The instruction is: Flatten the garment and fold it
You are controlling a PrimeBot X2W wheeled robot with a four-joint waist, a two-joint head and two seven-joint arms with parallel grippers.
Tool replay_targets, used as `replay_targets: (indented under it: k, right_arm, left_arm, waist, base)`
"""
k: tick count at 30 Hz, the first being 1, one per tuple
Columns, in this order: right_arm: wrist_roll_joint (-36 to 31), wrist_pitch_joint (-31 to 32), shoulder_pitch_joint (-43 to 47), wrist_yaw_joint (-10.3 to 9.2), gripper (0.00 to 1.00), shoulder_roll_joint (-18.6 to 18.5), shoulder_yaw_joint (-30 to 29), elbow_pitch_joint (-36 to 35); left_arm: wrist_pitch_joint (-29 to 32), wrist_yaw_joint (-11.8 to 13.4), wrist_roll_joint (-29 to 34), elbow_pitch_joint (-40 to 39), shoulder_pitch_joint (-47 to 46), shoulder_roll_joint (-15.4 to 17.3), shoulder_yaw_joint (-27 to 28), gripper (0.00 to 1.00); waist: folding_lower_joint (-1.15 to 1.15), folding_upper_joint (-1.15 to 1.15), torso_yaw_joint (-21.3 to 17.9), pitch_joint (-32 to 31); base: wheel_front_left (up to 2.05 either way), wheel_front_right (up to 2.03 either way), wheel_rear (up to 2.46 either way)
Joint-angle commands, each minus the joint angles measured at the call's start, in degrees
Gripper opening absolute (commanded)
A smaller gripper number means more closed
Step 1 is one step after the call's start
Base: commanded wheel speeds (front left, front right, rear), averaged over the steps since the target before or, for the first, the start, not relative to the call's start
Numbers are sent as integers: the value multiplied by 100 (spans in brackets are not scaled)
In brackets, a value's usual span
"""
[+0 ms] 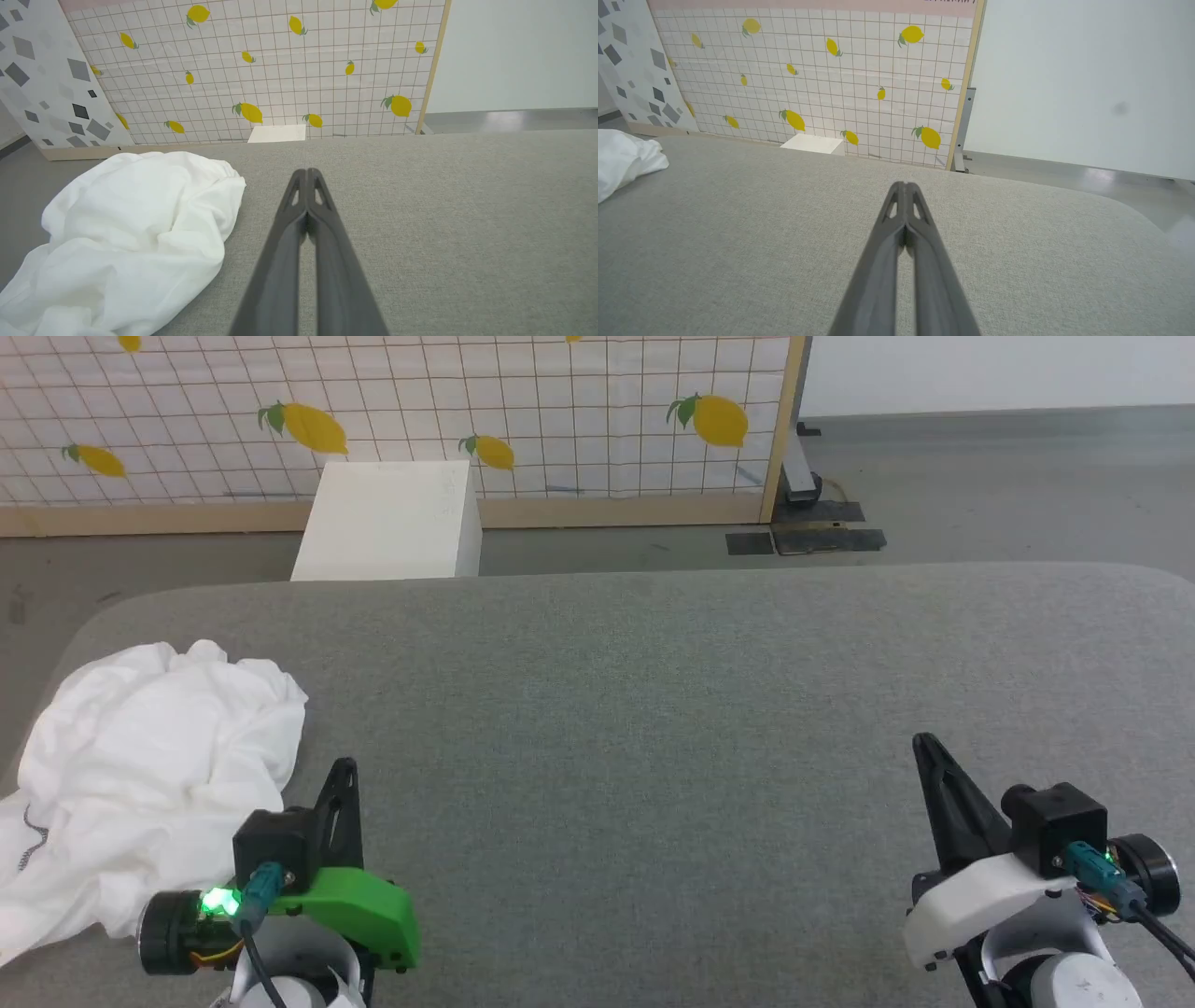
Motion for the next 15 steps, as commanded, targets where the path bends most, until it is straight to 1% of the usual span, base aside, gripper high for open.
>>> replay_targets:
  k: [1, 15]
  right_arm:
    - [-37, -1, 79, -9, 0, 1, 8, -30]
    - [-37, -1, 79, -9, 0, 1, 8, -30]
  left_arm:
    - [8, -4, 72, -14, 60, -22, 20, 0]
    - [8, -4, 72, -14, 60, -22, 20, 0]
  waist:
    - [0, 0, 0, 0]
    - [0, 0, 0, 0]
  base:
    - [0, 0, 0]
    - [0, 0, 0]
